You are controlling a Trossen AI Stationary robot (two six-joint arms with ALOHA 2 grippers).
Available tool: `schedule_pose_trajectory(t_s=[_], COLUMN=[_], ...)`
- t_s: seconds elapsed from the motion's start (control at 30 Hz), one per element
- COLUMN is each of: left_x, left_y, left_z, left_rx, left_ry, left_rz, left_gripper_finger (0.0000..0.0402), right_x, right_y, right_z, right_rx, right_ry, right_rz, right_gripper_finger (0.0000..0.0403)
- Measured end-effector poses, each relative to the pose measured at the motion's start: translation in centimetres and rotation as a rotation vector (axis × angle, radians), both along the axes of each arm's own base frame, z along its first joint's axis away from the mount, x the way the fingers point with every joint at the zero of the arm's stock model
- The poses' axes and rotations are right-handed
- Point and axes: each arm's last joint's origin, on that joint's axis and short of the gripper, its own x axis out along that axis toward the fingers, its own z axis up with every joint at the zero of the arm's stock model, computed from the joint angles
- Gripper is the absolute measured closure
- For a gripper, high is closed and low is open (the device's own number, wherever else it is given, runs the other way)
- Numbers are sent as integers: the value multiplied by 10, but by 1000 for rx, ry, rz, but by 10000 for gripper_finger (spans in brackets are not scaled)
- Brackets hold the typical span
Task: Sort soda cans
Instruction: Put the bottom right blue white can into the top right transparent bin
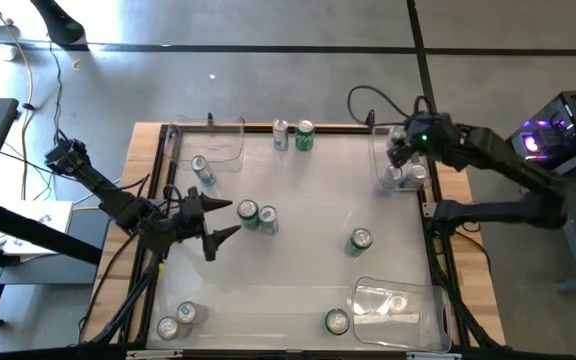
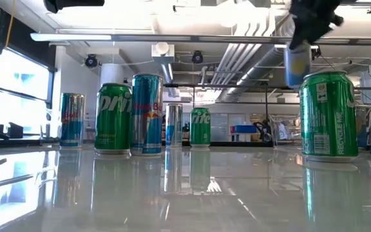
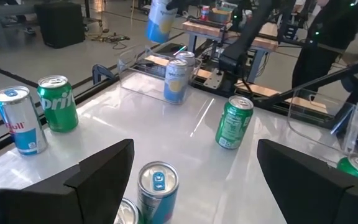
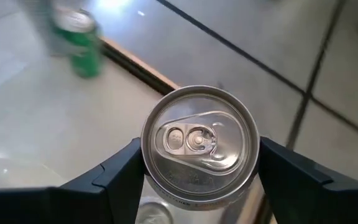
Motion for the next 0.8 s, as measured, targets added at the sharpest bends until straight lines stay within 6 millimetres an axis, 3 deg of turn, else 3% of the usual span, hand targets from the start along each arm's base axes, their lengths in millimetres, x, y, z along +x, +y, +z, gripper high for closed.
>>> schedule_pose_trajectory(t_s=[0.37,0.8], left_x=[1,1], left_y=[2,2], left_z=[0,0], left_rx=[11,10], left_ry=[4,4], left_rz=[7,6], left_gripper_finger=[67,67], right_x=[-19,-35], right_y=[-36,-52], right_z=[-70,-113], right_rx=[143,272], right_ry=[80,50], right_rz=[-264,-321], right_gripper_finger=[147,147])
